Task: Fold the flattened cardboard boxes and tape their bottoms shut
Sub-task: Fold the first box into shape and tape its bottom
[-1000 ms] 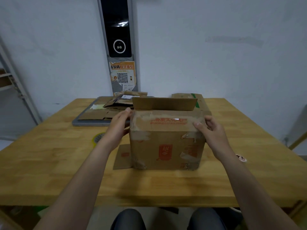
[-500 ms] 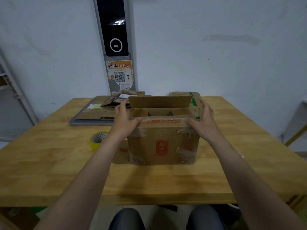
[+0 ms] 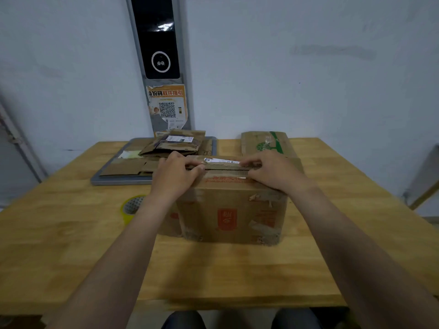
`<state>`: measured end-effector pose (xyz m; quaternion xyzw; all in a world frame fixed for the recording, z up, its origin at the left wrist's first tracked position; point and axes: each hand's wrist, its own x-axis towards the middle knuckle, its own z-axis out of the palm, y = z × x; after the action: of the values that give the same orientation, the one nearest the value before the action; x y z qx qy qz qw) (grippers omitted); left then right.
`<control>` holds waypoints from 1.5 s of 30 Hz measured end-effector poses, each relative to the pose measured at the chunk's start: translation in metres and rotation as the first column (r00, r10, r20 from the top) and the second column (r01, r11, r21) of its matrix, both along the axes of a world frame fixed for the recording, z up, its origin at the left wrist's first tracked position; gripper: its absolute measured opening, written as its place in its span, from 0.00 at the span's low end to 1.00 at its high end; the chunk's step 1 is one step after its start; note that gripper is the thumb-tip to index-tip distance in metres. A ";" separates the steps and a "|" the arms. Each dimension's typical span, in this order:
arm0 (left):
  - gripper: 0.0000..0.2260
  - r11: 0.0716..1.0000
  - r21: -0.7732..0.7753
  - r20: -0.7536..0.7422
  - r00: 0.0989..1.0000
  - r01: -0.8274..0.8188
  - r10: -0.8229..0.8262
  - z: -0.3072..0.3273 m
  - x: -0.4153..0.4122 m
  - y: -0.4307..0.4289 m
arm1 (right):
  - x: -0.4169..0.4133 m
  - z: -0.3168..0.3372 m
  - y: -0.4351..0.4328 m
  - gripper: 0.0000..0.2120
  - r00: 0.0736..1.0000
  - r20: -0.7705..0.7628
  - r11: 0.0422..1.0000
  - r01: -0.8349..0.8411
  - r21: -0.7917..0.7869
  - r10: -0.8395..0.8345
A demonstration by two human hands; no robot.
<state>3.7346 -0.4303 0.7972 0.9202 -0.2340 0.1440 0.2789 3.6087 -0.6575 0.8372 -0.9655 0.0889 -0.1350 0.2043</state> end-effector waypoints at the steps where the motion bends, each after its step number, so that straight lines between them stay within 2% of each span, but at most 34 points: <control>1: 0.12 0.999 -0.029 -0.035 0.999 0.022 -0.023 -0.002 0.001 0.001 | 0.001 -0.002 0.008 0.15 1.000 0.015 0.999 0.023 -0.040 -0.023; 4: 0.13 0.994 -0.051 -0.048 0.994 0.101 -0.103 -0.003 0.007 0.004 | 0.005 -0.013 0.031 0.15 0.993 0.074 0.981 0.106 -0.160 -0.095; 6: 0.15 0.990 -0.038 -0.013 0.990 0.139 -0.140 -0.004 0.015 0.012 | 0.008 -0.021 0.043 0.20 0.996 0.027 0.984 0.087 -0.153 -0.084; 8: 0.15 0.986 -0.131 0.007 0.995 0.101 -0.101 -0.009 0.024 0.024 | 0.010 -0.026 0.046 0.24 0.997 -0.034 0.990 0.069 -0.124 -0.073; 10: 0.14 0.983 -0.183 -0.004 1.000 -0.030 0.029 -0.022 0.032 0.038 | 0.012 -0.027 0.043 0.21 0.996 -0.031 0.988 0.074 -0.133 -0.078; 11: 0.13 0.984 -0.139 -0.040 0.994 -0.110 0.106 -0.030 0.035 0.046 | 0.013 -0.027 0.041 0.20 0.997 -0.023 0.988 0.075 -0.137 -0.079; 13: 0.16 0.968 0.087 -0.198 0.948 -0.234 0.247 -0.050 0.039 0.060 | 0.016 -0.026 0.039 0.19 0.997 -0.015 0.990 0.070 -0.122 -0.072; 15: 0.22 0.904 0.348 -0.361 0.855 -0.248 0.373 -0.070 0.039 0.072 | 0.019 -0.027 0.038 0.19 0.997 -0.007 0.992 0.069 -0.107 -0.071; 16: 0.21 0.872 0.431 -0.396 0.819 -0.233 0.415 -0.078 0.038 0.076 | 0.021 -0.028 0.037 0.19 0.997 -0.004 0.992 0.071 -0.108 -0.072; 18: 0.10 0.826 0.516 -0.395 0.792 -0.227 0.464 -0.092 0.037 0.082 | 0.021 -0.029 0.036 0.19 0.997 0.005 0.991 0.073 -0.116 -0.073; 20: 0.04 0.810 0.513 -0.329 0.805 -0.286 0.493 -0.100 0.036 0.088 | 0.020 -0.028 0.036 0.19 0.998 0.009 0.992 0.063 -0.110 -0.062; 24: 0.05 0.837 0.404 -0.168 0.870 -0.369 0.464 -0.076 0.027 0.086 | 0.017 -0.025 0.034 0.19 0.998 0.003 0.994 0.055 -0.099 -0.055; 26: 0.11 0.887 0.284 -0.060 0.917 -0.363 0.394 -0.047 0.017 0.081 | 0.017 -0.024 0.034 0.19 0.999 0.003 0.996 0.052 -0.067 -0.052; 28: 0.17 0.953 0.079 0.016 0.956 -0.294 0.294 -0.011 0.002 0.073 | 0.018 -0.024 0.034 0.20 0.999 -0.008 0.999 0.046 -0.021 -0.046; 30: 0.19 0.961 -0.163 0.011 0.974 -0.223 0.228 0.024 -0.013 0.061 | 0.018 -0.024 0.033 0.24 0.998 -0.043 0.998 0.042 0.043 -0.040; 33: 0.16 0.883 -0.459 -0.100 0.993 -0.100 0.060 0.062 -0.033 0.036 | 0.014 -0.022 0.027 0.34 0.999 -0.042 0.988 0.018 0.155 -0.012; 35: 0.20 0.769 -0.639 -0.211 0.965 -0.015 -0.156 0.076 -0.041 0.014 | 0.011 -0.022 0.026 0.40 1.000 -0.026 0.982 0.000 0.187 0.005; 37: 0.19 0.648 -0.761 -0.308 0.864 0.027 -0.398 0.078 -0.047 -0.006 | 0.006 -0.021 0.026 0.44 0.997 0.070 0.975 -0.030 0.221 0.015; 38: 0.16 0.594 -0.804 -0.355 0.781 0.025 -0.513 0.077 -0.049 -0.015 | 0.004 -0.021 0.025 0.43 0.990 0.140 0.969 -0.048 0.244 0.013; 40: 0.10 0.537 -0.844 -0.409 0.640 0.006 -0.650 0.069 -0.050 -0.028 | 0.002 -0.021 0.022 0.34 0.968 0.250 0.949 -0.088 0.303 0.010; 41: 0.10 0.546 -0.838 -0.418 0.626 0.015 -0.659 0.066 -0.049 -0.033 | 0.001 -0.022 0.020 0.29 0.958 0.286 0.942 -0.114 0.316 0.020; 42: 0.12 0.602 -0.797 -0.417 0.677 0.049 -0.607 0.061 -0.044 -0.036 | 0.000 -0.024 0.019 0.25 0.950 0.310 0.939 -0.141 0.314 0.039; 43: 0.14 0.701 -0.707 -0.388 0.776 0.096 -0.497 0.056 -0.038 -0.038 | -0.001 -0.024 0.018 0.22 0.945 0.321 0.935 -0.168 0.313 0.063; 44: 0.17 0.804 -0.580 -0.318 0.874 0.128 -0.368 0.051 -0.032 -0.037 | -0.001 -0.024 0.017 0.19 0.942 0.324 0.920 -0.201 0.336 0.087; 45: 0.20 0.875 -0.463 -0.233 0.932 0.144 -0.277 0.047 -0.026 -0.035 | -0.001 -0.022 0.016 0.18 0.939 0.327 0.894 -0.233 0.383 0.105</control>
<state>3.7083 -0.4656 0.8437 0.8132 -0.2515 0.0239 0.5243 3.6081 -0.6412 0.8147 -0.8723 -0.0016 -0.2381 0.4271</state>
